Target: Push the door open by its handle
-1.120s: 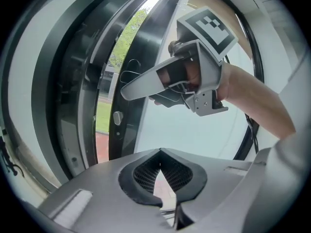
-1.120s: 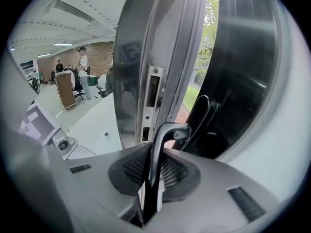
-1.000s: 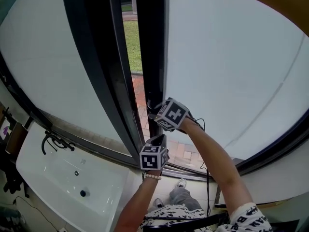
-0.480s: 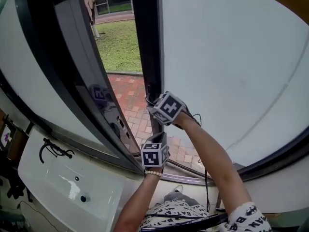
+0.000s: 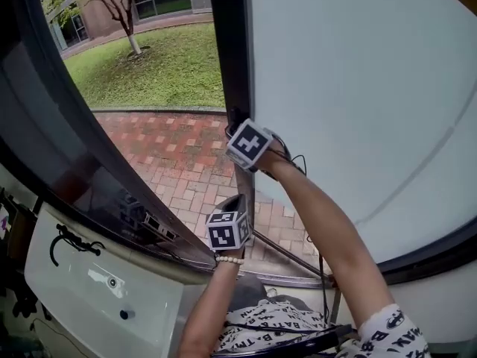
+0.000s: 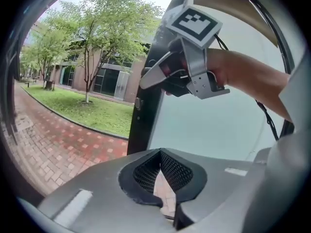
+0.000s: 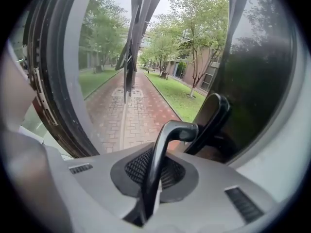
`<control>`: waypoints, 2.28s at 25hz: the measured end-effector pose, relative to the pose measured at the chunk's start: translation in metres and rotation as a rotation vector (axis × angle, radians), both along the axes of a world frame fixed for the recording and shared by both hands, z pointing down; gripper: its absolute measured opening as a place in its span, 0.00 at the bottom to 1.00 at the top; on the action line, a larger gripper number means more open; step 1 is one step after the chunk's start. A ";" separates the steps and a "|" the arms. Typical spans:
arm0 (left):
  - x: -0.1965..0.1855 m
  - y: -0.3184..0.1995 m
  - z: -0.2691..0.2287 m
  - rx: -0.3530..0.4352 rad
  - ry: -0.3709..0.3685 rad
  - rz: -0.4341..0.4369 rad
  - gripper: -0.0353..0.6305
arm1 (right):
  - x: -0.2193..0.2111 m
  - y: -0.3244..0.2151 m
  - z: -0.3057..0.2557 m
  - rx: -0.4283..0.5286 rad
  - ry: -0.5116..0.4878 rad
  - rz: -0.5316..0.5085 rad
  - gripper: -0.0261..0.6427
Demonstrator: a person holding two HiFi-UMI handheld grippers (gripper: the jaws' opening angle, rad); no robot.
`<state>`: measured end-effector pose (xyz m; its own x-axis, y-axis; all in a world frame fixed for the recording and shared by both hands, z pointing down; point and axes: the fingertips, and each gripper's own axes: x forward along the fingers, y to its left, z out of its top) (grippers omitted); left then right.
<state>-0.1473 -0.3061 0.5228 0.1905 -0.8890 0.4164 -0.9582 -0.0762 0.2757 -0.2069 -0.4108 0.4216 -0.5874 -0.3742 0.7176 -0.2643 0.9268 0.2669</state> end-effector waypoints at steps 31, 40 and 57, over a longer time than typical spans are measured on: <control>0.074 -0.339 0.065 -0.031 0.022 0.153 0.05 | 0.266 -0.377 0.010 -0.096 -0.104 0.553 0.06; 0.082 -0.395 0.073 -0.062 0.007 0.181 0.05 | 0.415 -0.461 0.006 -0.128 -0.226 0.785 0.05; 0.020 -0.449 0.073 -0.068 -0.018 0.084 0.05 | 0.678 -0.528 0.006 -0.058 -0.173 1.102 0.05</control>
<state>-0.1270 -0.7554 0.5962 0.2554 -0.8396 0.4794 -0.9540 -0.1384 0.2659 0.4714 -0.9384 0.4281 -0.0491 -0.7206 0.6917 -0.9788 0.1726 0.1104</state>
